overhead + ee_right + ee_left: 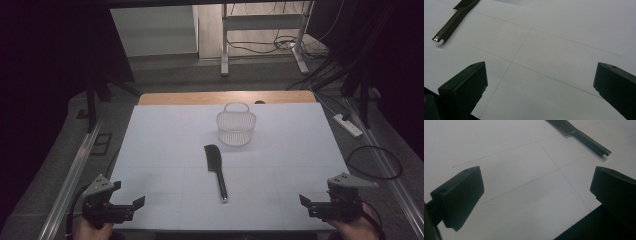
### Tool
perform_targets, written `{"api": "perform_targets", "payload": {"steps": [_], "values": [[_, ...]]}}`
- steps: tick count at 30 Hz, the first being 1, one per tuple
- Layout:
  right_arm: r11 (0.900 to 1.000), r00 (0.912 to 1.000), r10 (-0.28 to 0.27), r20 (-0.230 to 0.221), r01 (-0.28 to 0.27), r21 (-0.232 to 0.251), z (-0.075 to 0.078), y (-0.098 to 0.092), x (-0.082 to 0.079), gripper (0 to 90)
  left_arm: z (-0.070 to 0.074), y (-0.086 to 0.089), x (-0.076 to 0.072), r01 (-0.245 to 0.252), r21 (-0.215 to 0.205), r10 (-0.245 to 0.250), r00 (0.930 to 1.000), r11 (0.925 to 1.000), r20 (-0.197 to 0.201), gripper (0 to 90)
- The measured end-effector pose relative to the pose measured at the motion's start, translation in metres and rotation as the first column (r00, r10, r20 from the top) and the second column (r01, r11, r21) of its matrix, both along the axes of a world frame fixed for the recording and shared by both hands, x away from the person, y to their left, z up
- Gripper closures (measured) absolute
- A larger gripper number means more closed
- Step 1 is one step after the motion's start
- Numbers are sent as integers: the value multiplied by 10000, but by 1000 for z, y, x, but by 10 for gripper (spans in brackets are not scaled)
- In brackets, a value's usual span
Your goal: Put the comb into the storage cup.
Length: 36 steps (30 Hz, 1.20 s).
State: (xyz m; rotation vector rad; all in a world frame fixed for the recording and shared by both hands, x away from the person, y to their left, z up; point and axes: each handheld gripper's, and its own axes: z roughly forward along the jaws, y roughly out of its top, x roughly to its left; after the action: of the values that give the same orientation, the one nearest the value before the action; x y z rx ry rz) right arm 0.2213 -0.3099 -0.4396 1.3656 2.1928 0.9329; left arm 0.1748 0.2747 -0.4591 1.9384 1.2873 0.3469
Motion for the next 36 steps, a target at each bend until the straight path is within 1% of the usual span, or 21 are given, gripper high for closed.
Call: {"api": "perform_targets", "payload": {"steps": [1, 3, 5, 8, 10, 13, 20, 29, 33, 36], "values": [[10000, 10000, 0, 0, 0, 0, 0, 0, 0, 0, 0, 0, 0, 4, 6, -4, 10000, 10000, -3, 0], [9999, 10000, 8, -1, -8, 172, 0, -1, 0, 0, 0, 1, 0, 7, -42, -7, 10000, 10000, 10, 0], [9998, 10000, 19, -4, -19, 179, 0, -1, 0, 0, 0, 1, 0, 7, -62, -7, 10000, 10000, -7, 0], [10000, 10000, 33, 3, -33, 30, 0, 0, 0, 0, -1, 2, 0, 14, -163, -15, 10000, 9999, -58, 0], [10000, 10000, 34, -8, -34, 19, 0, 1, 0, 0, -1, 2, 1, 11, -218, -13, 9999, 9998, -104, 0], [10000, 10000, 21, -32, -21, 35, 0, 0, 0, 0, -1, 2, 1, 1, -220, -4, 9999, 9998, -128, 0], [9998, 9998, 208, -15, -208, 20, 0, 1, 0, 0, -1, 3, 1, 26, -259, -30, 9999, 9997, -163, 0], [9996, 9996, 273, 44, -273, -56, 0, 2, -1, 0, 0, 1, 3, 228, -190, -232, 9994, 9996, -240, 0], [9995, 9995, 304, 39, -304, -42, 0, 2, -1, 0, 0, -1, 4, 299, -240, -304, 9993, 9993, -203, 0], [9994, 9994, 354, 59, -354, -9, 0, 2, -1, 0, 1, -4, 5, 348, -187, -351, 9993, 9992, -123, 0]]}}
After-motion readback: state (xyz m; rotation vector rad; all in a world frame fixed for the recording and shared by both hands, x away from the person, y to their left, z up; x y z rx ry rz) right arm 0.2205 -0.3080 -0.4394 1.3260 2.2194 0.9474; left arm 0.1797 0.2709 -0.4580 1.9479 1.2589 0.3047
